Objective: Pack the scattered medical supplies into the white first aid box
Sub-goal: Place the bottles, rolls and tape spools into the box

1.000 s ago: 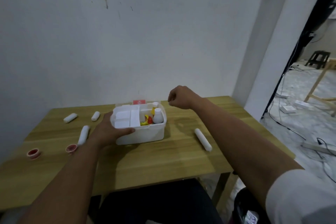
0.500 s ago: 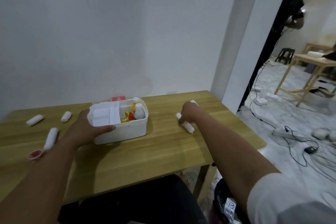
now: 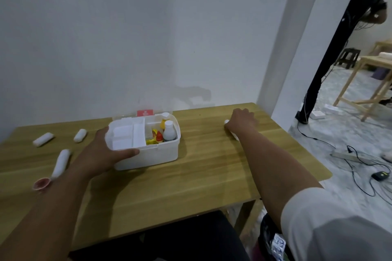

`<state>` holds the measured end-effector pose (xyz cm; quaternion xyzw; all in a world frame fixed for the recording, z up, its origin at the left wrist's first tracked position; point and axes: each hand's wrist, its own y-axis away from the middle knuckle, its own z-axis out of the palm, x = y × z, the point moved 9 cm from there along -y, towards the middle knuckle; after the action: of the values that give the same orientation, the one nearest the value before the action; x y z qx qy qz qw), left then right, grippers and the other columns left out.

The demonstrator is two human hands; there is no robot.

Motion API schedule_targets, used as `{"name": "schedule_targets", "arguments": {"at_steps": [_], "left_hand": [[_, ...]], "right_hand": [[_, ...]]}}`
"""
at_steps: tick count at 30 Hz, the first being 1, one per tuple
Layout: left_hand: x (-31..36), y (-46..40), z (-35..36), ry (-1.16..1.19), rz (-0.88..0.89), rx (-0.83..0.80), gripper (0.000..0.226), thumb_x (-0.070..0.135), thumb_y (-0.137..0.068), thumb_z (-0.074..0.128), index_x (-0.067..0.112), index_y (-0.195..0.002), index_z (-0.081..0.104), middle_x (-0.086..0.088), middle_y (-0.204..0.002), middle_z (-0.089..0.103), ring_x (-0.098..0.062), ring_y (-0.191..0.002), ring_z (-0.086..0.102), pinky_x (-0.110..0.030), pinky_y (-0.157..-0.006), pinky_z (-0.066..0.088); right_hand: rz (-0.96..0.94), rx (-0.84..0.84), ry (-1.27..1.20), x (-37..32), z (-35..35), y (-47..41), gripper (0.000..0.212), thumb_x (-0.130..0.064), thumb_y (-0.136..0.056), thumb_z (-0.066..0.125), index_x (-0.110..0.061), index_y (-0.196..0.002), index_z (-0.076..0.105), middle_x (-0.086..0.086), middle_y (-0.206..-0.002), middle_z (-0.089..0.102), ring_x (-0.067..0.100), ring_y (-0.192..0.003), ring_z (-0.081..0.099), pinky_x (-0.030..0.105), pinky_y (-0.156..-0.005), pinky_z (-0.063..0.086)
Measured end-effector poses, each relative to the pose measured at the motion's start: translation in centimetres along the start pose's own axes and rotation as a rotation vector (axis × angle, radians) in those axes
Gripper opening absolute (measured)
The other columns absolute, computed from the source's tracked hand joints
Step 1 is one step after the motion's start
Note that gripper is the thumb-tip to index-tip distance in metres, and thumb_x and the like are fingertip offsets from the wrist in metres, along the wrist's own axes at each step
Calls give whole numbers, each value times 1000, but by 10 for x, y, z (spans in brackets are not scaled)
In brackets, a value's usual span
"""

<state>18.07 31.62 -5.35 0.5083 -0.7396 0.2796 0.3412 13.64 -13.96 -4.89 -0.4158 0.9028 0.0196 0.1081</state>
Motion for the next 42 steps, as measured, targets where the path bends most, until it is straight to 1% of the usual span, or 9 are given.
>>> {"name": "schedule_targets", "arguments": {"at_steps": [3, 7, 13, 17, 24, 29, 32, 36, 42], "left_hand": [[-1, -1, -1, 4, 4, -2, 107, 63, -56, 89, 40, -147, 38, 8, -142, 49, -23, -119, 53, -43, -68, 62], [-3, -1, -2, -10, 0, 1, 110, 76, -49, 85, 45, -144, 39, 12, -143, 49, -19, -121, 53, -50, -84, 59], [-9, -2, -4, -14, -63, 15, 118, 73, -47, 88, 43, -148, 35, 10, -145, 49, -19, -122, 53, -50, -83, 60], [-1, 2, -2, 10, -32, 32, 107, 58, -59, 91, 38, -149, 36, 9, -144, 48, -17, -118, 51, -49, -86, 58], [4, 2, -2, 5, -48, 36, 105, 47, -65, 91, 31, -151, 34, 6, -143, 45, -18, -116, 48, -49, -87, 57], [-3, 5, -5, -43, -107, 22, 127, 74, -43, 89, 36, -150, 32, 5, -147, 47, -23, -122, 51, -51, -83, 59], [2, 8, -3, -39, -91, 36, 117, 61, -53, 92, 32, -150, 33, 1, -148, 45, -23, -121, 49, -52, -87, 58], [4, 9, 0, -48, -90, 38, 108, 52, -60, 92, 30, -149, 36, -2, -148, 46, -22, -119, 49, -52, -88, 57], [0, 11, -3, -49, -145, 38, 124, 62, -50, 91, 29, -152, 30, -2, -152, 42, -30, -129, 48, -52, -87, 57]], "right_hand": [[63, -67, -73, 7, 9, -1, 39, -43, -90, 60, -19, -120, 59, 8, -124, 60, 34, -118, 55, 49, -98, 44], [65, -49, -135, 12, 12, -6, 15, -20, -87, 54, -14, -94, 65, 7, -100, 68, 30, -93, 63, 47, -95, 47], [24, -3, -37, 3, 0, 0, 13, -27, -83, 57, -15, -80, 60, 6, -82, 65, 29, -80, 62, 46, -94, 49], [-23, -25, -130, -6, -2, 4, 19, -26, -79, 56, -12, -66, 57, 9, -75, 66, 31, -78, 69, 35, -75, 56], [-182, -88, -361, -56, -32, 28, 36, -36, -72, 83, -7, -81, 64, 1, -70, 61, 20, -69, 64, 28, -50, 38], [-291, -64, -735, -110, -69, 61, 41, -36, -62, 90, -3, -70, 68, 6, -64, 63, 23, -62, 66, 46, -67, 62], [-358, -103, -845, -137, -76, 88, 49, -35, -64, 91, -6, -100, 75, 9, -91, 74, 24, -81, 74, 41, -64, 65], [-422, -90, -800, -154, -67, 119, 71, -45, -64, 89, -16, -125, 66, 2, -109, 71, 20, -93, 71, 40, -78, 63], [-377, 14, -778, -147, -44, 139, 65, -45, -76, 83, -18, -129, 57, -2, -118, 70, 17, -98, 68, 28, -74, 47]]}}
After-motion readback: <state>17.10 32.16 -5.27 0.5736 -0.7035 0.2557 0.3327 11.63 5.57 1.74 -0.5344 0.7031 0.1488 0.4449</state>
